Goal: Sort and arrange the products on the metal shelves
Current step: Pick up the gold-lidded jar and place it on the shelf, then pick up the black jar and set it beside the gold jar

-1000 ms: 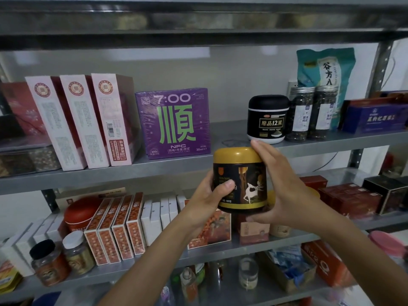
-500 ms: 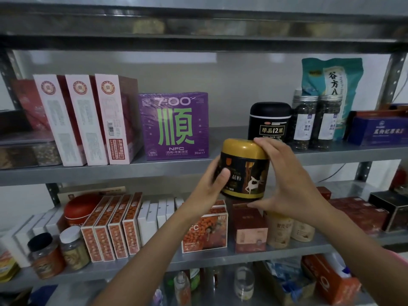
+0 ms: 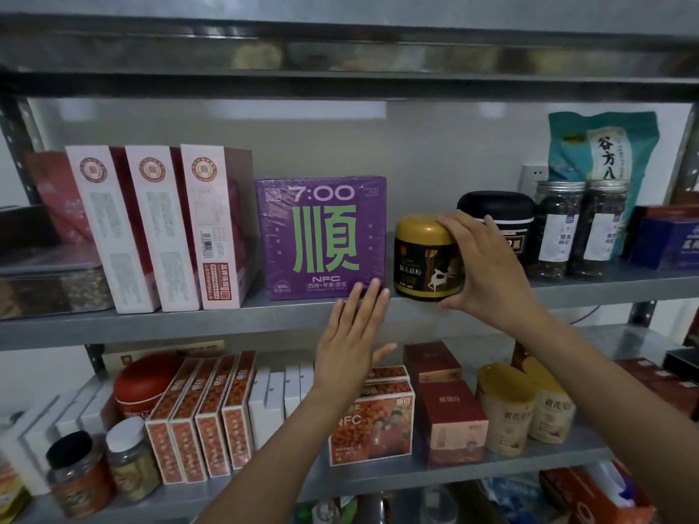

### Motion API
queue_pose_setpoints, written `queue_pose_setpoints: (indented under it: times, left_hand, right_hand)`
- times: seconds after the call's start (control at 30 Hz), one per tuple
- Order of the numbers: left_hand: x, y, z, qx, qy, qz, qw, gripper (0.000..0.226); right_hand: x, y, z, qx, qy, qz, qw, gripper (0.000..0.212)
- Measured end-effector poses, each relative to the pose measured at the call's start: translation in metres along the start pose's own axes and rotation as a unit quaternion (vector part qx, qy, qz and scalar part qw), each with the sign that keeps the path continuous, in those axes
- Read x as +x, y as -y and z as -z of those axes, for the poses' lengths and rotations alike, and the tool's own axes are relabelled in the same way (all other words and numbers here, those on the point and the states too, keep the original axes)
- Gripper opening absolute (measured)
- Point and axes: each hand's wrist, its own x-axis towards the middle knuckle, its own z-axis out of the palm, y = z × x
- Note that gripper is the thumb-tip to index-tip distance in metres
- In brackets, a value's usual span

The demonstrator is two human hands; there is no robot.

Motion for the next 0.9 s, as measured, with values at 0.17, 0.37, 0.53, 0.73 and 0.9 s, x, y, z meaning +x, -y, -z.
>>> queue_pose_setpoints:
  times: [0.17,0.37,0.53,0.73,0.9]
  left_hand:
    - [0.000,-0.001,-0.012,0.037,-0.039,0.002,0.999,0.090]
    - [0.001,-0.003,-0.013,0.051,-0.053,0.003,0.997,0.091]
    - [0.002,-0.012,-0.011,0.016,-0.056,0.029,0.998,0.091]
    - [0.015,-0.037,-0.005,-0.018,-0.056,0.054,0.997,0.087]
    - [0.033,-0.065,0.000,-0.034,-0.056,0.058,0.996,0.086]
  right_hand:
    - [0.011,-0.012,-0.008,-0.022,0.025,-0.005,0.999,0.127]
    - [0.009,-0.022,-0.010,-0.015,0.043,0.009,0.999,0.127]
    - [0.006,-0.035,0.001,0.000,-0.015,0.004,1.000,0.101]
    - [0.027,-0.077,0.016,0.007,-0.080,-0.093,0.992,0.063]
    - [0.033,-0.090,0.012,0.041,0.008,-0.112,0.993,0.058]
